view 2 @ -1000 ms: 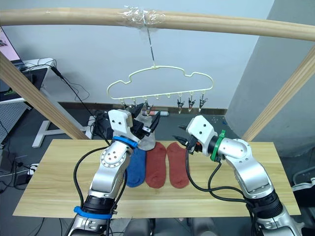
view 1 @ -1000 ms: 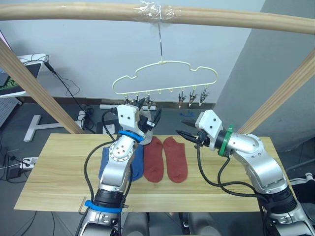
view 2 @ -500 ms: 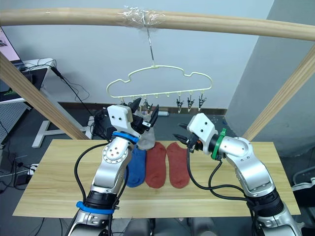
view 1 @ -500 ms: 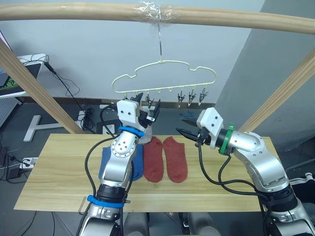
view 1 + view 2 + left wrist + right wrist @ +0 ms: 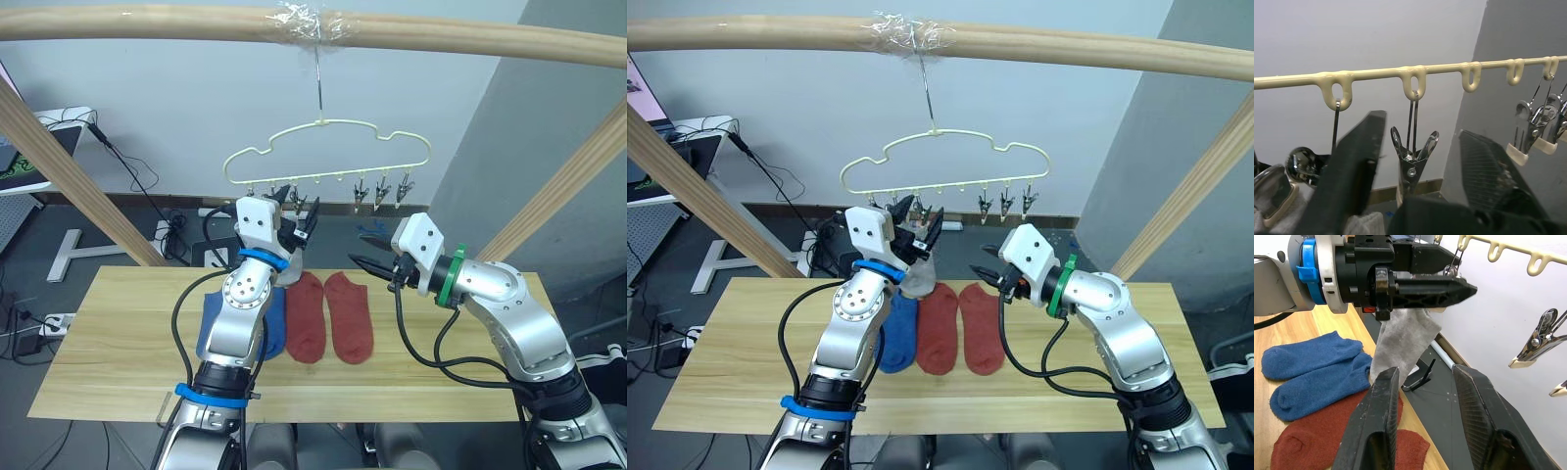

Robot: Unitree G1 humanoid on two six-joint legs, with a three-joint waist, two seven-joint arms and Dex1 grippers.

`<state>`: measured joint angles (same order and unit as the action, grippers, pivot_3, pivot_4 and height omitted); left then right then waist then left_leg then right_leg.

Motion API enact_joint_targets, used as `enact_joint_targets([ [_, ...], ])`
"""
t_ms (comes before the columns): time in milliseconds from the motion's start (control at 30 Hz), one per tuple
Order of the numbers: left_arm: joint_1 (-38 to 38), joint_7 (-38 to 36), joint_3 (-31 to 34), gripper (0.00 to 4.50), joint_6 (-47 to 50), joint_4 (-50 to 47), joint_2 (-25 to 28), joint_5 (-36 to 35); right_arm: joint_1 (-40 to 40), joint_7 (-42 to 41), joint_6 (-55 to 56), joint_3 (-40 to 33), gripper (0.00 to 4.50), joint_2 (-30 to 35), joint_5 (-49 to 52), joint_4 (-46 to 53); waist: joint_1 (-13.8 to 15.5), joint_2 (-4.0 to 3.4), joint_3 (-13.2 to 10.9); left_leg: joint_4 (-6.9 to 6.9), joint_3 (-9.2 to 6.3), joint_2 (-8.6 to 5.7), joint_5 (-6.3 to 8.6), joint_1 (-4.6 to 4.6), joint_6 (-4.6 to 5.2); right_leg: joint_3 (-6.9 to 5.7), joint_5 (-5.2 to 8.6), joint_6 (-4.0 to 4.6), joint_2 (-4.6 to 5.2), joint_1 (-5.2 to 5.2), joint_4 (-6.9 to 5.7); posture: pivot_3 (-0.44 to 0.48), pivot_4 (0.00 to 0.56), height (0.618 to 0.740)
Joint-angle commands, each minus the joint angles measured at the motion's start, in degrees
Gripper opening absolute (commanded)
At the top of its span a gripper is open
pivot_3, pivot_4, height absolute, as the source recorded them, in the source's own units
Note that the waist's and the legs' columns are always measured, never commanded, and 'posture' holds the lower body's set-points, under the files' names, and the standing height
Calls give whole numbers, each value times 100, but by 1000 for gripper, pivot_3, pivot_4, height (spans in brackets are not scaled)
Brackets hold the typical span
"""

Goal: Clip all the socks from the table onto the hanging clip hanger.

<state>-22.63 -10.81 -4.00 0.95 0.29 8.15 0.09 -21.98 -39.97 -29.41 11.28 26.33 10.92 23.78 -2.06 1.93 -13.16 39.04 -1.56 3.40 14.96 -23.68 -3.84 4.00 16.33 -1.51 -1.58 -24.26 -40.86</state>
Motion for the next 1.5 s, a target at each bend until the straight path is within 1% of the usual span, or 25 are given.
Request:
enact_joint_targets([
  [33, -98, -41, 41, 1290, -121, -91, -5, -27, -83, -18, 120, -124, 1795, -28, 137, 112, 0, 0, 0, 0, 0, 0, 0, 0, 0, 0, 0, 0, 0, 0, 0, -70, 182, 694],
  [100, -106, -43, 42, 772, -118, -88, 0, -29, -71, -26, 127, -110, 1795, -36, 141, 119, 0, 0, 0, 0, 0, 0, 0, 0, 0, 0, 0, 0, 0, 0, 0, -70, 182, 694],
  [167, -112, -41, 43, 41, -117, -84, 6, -26, -64, -31, 134, -94, 1795, -36, 148, 123, 0, 0, 0, 0, 0, 0, 0, 0, 0, 1, 0, 0, 0, 0, 0, -70, 182, 694],
  [367, -68, -104, 55, 10, -87, -137, 64, -73, 97, 69, 8, 123, 1795, -138, 98, 90, 2, 0, 1, 0, -1, 0, 0, 0, 0, -1, 0, 0, 0, 0, 0, -62, 176, 694],
  [467, -59, -108, 96, 0, -64, -169, 83, -74, 170, 249, 183, 272, 2331, -236, -128, -3, 3, 0, 1, 0, 0, 0, 0, 0, 0, 0, 0, 0, 0, 0, 0, -57, 174, 694],
  [567, -48, -179, 111, 0, -112, -218, 84, -129, 207, 305, 236, 338, 3201, -292, -200, -18, 5, 1, 1, 0, 0, 0, -1, 0, -1, 0, 0, 0, 0, 0, -1, -57, 174, 694],
  [700, 50, -411, 173, 0, -390, -326, 143, -293, 218, 323, 256, 328, 3201, -327, -202, -25, 7, 1, 2, 0, 1, 0, -1, 0, -1, 0, 0, 0, 1, 0, -1, -51, 171, 694],
  [833, 41, -324, 241, 920, -217, -217, 140, -279, 178, 337, 309, 289, 3222, -369, -190, -34, 8, 1, 2, 0, -1, 1, -1, 0, -1, -1, 0, 0, 1, 0, -1, -51, 171, 694],
  [867, 50, -332, 199, 1287, -248, -205, 184, -182, 168, 335, 309, 276, 3222, -383, -178, -31, 8, 1, 2, 1, 0, 0, -1, 1, -1, -1, 0, 0, 1, 0, -2, -51, 171, 694],
  [967, 109, -458, 106, 2098, -307, -218, 264, -110, 152, 329, 296, 245, 3222, -419, -163, -27, 8, 0, 2, 1, -1, 0, -1, 2, -1, -1, 0, 0, 1, 1, -3, -51, 171, 694],
  [1167, 231, -551, 0, 2098, -553, -111, 415, 73, 144, 317, 304, 246, 3222, -427, -184, -41, 8, 0, 2, 1, -1, 0, -1, 2, -1, -1, 0, 0, 1, 1, -3, -51, 171, 694],
  [1500, 130, -293, 9, 2098, -126, 64, 222, 122, 103, 256, 237, 204, 3222, -401, -144, -22, 7, 0, 3, 1, -1, 0, -1, 3, -1, -2, 0, 1, 1, 1, -5, -50, 173, 694],
])
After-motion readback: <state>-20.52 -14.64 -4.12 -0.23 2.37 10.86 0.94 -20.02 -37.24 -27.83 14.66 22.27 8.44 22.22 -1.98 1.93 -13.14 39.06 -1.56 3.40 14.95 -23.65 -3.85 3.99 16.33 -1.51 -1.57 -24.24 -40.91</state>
